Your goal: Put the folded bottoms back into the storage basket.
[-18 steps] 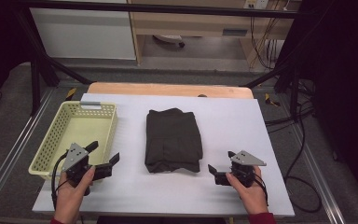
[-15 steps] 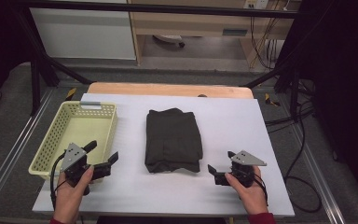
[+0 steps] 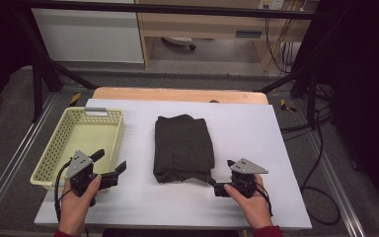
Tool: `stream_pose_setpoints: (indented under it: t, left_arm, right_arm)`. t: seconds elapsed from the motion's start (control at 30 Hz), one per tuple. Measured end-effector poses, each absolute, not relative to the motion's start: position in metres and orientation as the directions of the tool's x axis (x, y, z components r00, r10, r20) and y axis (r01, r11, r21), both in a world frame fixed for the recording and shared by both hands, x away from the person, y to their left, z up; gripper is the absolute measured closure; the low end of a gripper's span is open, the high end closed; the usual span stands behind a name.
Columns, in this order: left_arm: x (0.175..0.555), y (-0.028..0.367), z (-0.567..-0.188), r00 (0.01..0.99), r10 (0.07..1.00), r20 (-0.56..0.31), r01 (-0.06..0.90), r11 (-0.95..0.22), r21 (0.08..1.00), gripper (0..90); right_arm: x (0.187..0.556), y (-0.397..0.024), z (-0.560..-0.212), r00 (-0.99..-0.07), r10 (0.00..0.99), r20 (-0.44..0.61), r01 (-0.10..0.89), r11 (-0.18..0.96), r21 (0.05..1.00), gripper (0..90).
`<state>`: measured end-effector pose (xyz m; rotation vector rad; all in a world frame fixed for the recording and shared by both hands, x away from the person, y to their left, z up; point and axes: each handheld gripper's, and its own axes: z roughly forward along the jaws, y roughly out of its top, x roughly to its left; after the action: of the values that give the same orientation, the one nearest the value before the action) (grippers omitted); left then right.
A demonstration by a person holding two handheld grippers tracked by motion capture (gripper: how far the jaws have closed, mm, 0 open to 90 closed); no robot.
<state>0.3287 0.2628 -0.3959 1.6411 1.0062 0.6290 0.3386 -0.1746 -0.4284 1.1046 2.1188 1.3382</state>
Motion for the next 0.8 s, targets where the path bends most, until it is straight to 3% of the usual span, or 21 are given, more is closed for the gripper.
stream_pose_setpoints:
  t: [0.17,0.47,0.8]
  left_arm:
    - [0.331,0.260,-0.397,0.506,0.860,-0.075,0.302,-0.095,0.948,8.5]
    - [0.332,0.260,-0.397,0.493,0.867,-0.073,0.305,-0.094,0.948,8.9]
    - [0.332,0.259,-0.398,0.479,0.876,-0.057,0.304,-0.105,0.947,8.9]
  right_arm:
    - [0.340,-0.167,-0.432,-0.624,0.778,0.076,0.430,0.260,0.865,11.1]
    - [0.346,-0.152,-0.449,-0.673,0.733,0.102,0.491,0.338,0.803,30.1]
    - [0.362,-0.140,-0.459,-0.682,0.729,0.058,0.479,0.385,0.789,46.6]
